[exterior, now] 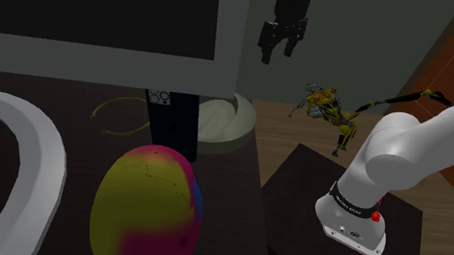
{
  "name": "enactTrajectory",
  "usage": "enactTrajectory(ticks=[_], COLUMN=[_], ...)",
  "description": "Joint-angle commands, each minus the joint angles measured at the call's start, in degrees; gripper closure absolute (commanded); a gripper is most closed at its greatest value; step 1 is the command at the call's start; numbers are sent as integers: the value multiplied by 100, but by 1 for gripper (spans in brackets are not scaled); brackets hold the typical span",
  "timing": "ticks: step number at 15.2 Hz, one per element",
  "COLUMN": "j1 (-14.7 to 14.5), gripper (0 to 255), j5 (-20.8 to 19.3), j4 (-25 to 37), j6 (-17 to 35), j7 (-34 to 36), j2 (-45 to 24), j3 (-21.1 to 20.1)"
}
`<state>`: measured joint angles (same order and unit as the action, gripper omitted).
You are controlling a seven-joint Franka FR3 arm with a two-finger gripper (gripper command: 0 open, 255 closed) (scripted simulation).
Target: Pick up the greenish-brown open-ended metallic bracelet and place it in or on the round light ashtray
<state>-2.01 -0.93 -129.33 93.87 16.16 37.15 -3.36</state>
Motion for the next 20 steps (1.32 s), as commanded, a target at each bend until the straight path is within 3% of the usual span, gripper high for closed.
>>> enactTrajectory(ticks=[1,11,20], j1=[-97,-411,-697], gripper=[0,0,0], j5=[151,497,275], j4=[156,1233,2760], j6=[61,333,364], j7=[274,1405,2497], j2=[-231,-1597,-3192], j3=[-236,-1189,-1968])
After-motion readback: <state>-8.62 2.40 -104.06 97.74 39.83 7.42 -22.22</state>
